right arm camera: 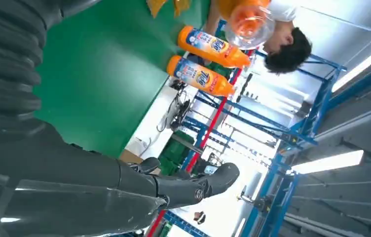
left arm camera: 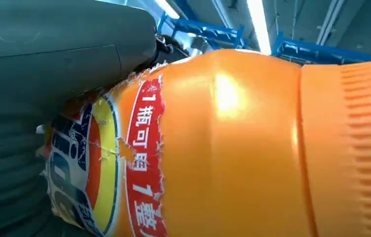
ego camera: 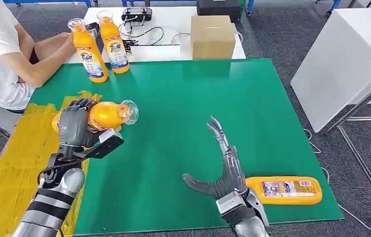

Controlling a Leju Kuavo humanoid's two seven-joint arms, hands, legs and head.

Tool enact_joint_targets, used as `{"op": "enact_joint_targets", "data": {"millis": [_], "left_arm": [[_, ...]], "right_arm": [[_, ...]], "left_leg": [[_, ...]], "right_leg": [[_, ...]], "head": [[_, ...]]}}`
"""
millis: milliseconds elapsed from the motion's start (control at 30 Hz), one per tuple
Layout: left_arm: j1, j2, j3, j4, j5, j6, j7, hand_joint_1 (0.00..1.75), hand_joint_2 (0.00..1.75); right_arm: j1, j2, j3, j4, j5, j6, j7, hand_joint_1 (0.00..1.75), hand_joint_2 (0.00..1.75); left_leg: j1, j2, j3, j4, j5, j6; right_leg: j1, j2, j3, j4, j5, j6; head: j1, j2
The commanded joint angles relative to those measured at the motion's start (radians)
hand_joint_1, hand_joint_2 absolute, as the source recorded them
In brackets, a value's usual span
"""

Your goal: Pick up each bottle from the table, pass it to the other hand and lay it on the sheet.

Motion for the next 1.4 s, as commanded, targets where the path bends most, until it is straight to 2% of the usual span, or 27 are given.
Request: {"op": "enact_joint_targets", "data": {"millis": [33, 100, 167, 300, 533, 600, 800, 833, 867, 900, 1100, 1133, 1400], "left_arm": [[-0.226, 0.073, -0.126, 0.314, -0.160, -0.249, 0.139, 1.75, 1.75], [-0.275, 0.066, -0.153, 0.400, -0.179, -0.329, 0.149, 1.75, 1.75], [-0.327, 0.046, -0.167, 0.521, -0.194, -0.397, 0.186, 1.75, 1.75], [-0.380, 0.018, -0.187, 0.684, -0.214, -0.448, 0.230, 1.75, 1.75], [-0.404, 0.014, -0.204, 0.787, -0.213, -0.491, 0.242, 1.75, 1.75], [-0.407, 0.010, -0.201, 0.813, -0.217, -0.484, 0.278, 1.75, 1.75], [-0.407, 0.010, -0.201, 0.813, -0.217, -0.484, 0.278, 1.75, 1.75], [-0.409, 0.010, -0.214, 0.818, -0.243, -0.480, 0.330, 1.75, 1.75], [-0.409, 0.009, -0.213, 0.823, -0.253, -0.478, 0.353, 0.40, 1.75], [-0.407, 0.007, -0.209, 0.830, -0.258, -0.473, 0.366, 0.00, 1.75], [-0.396, -0.004, -0.170, 0.823, -0.267, -0.401, 0.374, 0.00, 1.75], [-0.394, -0.007, -0.166, 0.818, -0.272, -0.392, 0.375, 0.00, 0.00], [-0.357, 0.000, -0.113, 0.757, -0.287, -0.265, 0.372, 0.00, 0.00]], "right_arm": [[-0.006, -0.002, -0.064, -0.028, -0.001, 0.019, 0.009, 0.00, 1.75], [-0.011, 0.001, -0.060, -0.023, -0.001, 0.045, 0.020, 0.00, 1.75], [-0.017, 0.017, -0.053, -0.002, 0.012, 0.065, 0.029, 0.00, 1.75], [-0.021, 0.031, -0.039, 0.026, 0.016, 0.083, 0.038, 0.00, 1.75], [-0.046, 0.044, -0.021, 0.070, 0.015, 0.096, 0.045, 0.00, 1.75], [-0.051, 0.045, -0.018, 0.074, 0.014, 0.097, 0.048, 0.00, 1.75], [-0.051, 0.045, -0.018, 0.074, 0.014, 0.097, 0.048, 0.00, 1.75], [-0.052, 0.045, -0.018, 0.073, 0.013, 0.103, 0.058, 0.00, 1.75], [-0.054, 0.046, -0.017, 0.077, 0.012, 0.104, 0.062, 0.00, 1.75], [-0.056, 0.049, -0.016, 0.084, 0.012, 0.104, 0.064, 0.00, 1.75], [-0.062, 0.052, -0.012, 0.104, 0.015, 0.103, 0.068, 0.00, 1.75], [-0.066, 0.053, -0.009, 0.114, 0.017, 0.105, 0.072, 0.00, 1.75], [-0.066, 0.050, -0.008, 0.160, 0.042, 0.095, 0.073, 0.00, 1.75]], "left_leg": [[0.001, -0.003, 0.002, 0.000, 0.000, -0.001], [0.001, -0.007, 0.001, 0.000, 0.000, -0.001], [0.001, -0.004, 0.001, 0.000, 0.000, -0.001], [0.001, -0.004, 0.003, -0.001, 0.000, -0.001], [0.001, 0.000, 0.005, -0.001, -0.001, -0.002], [0.001, 0.000, 0.004, -0.001, -0.001, -0.002], [0.001, 0.000, 0.001, 0.000, 0.000, -0.002], [0.001, 0.000, 0.002, 0.000, 0.000, -0.002], [0.002, -0.001, 0.003, 0.000, -0.001, -0.002], [0.001, -0.002, 0.003, 0.000, -0.001, -0.002], [0.001, 0.000, 0.004, -0.001, -0.001, -0.002], [0.001, -0.001, 0.004, -0.001, -0.001, -0.002], [0.001, 0.000, 0.002, -0.001, 0.000, -0.001]], "right_leg": [[0.001, -0.004, 0.003, 0.000, -0.001, 0.000], [0.001, -0.006, 0.003, 0.000, -0.001, 0.000], [0.001, -0.003, 0.003, 0.000, -0.001, 0.000], [0.001, -0.003, 0.004, -0.001, -0.001, 0.000], [0.001, 0.000, 0.006, -0.002, -0.002, 0.000], [0.001, 0.000, 0.005, -0.001, -0.001, 0.000], [0.001, 0.000, 0.002, 0.000, 0.000, 0.000], [0.001, 0.000, 0.003, -0.001, -0.001, 0.000], [0.002, -0.001, 0.005, -0.001, -0.001, 0.000], [0.001, -0.001, 0.005, -0.001, -0.001, 0.000], [0.001, 0.001, 0.005, -0.001, -0.001, 0.000], [0.001, 0.000, 0.005, -0.001, -0.001, 0.000], [0.000, 0.001, 0.003, -0.001, 0.000, 0.000]], "head": [[0.000, 0.000], [0.000, 0.000], [0.000, 0.000], [0.000, 0.000], [0.000, 0.000], [0.000, 0.000], [0.000, 0.000], [0.000, 0.000], [0.000, 0.000], [0.000, 0.000], [0.000, 0.000], [0.000, 0.000], [0.000, 0.000]]}}
